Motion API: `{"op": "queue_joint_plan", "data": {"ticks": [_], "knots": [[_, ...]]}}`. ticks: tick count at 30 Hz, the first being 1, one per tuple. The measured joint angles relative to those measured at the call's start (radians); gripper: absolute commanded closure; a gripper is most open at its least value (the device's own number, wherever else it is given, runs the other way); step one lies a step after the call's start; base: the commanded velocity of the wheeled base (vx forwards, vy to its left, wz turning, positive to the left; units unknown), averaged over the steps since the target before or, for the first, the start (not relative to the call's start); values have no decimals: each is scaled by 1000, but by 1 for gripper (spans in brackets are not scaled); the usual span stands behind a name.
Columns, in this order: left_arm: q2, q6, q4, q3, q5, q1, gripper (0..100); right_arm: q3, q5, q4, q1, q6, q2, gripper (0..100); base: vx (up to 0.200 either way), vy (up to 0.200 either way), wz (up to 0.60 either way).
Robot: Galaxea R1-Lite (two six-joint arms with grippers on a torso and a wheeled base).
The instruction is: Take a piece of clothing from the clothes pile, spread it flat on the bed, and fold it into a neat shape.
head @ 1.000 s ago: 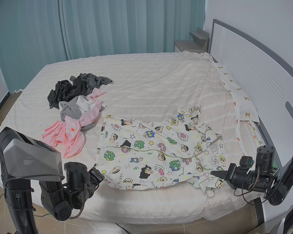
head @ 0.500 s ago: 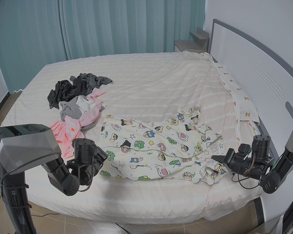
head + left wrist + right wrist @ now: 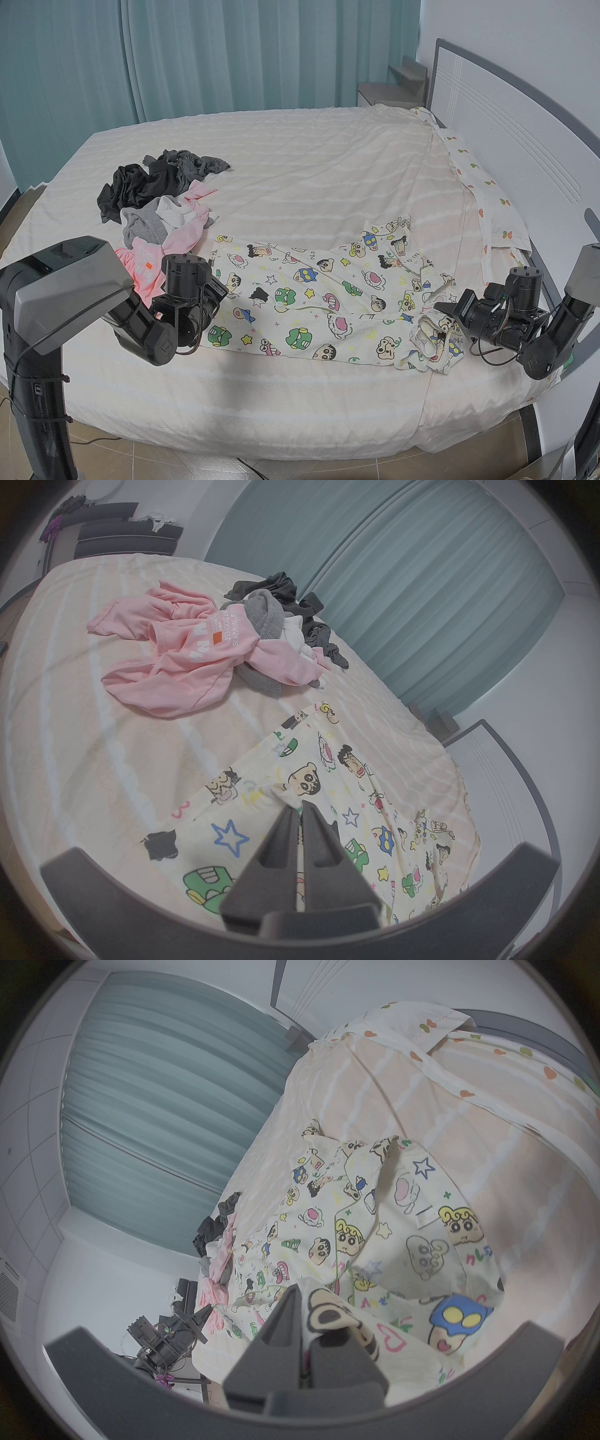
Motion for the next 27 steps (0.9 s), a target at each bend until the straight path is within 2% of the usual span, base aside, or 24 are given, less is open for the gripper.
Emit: {"op": "queue_joint_plan", "data": {"ticks": [11, 19, 20, 27], "knots": [[136, 0, 53, -146, 0, 12, 100, -78, -2, -99, -19, -4, 122, 100, 0, 0, 0], [195, -3, 71, -219, 0, 14, 100, -151, -1, -102, -45, -7, 189, 100, 0, 0, 0], [198, -4, 71, -223, 0, 14, 0, -156, -1, -101, -46, -7, 193, 0, 0, 0, 0], [216, -32, 83, -239, 0, 15, 0, -185, 2, -111, -64, -8, 224, 0, 0, 0, 0]]}}
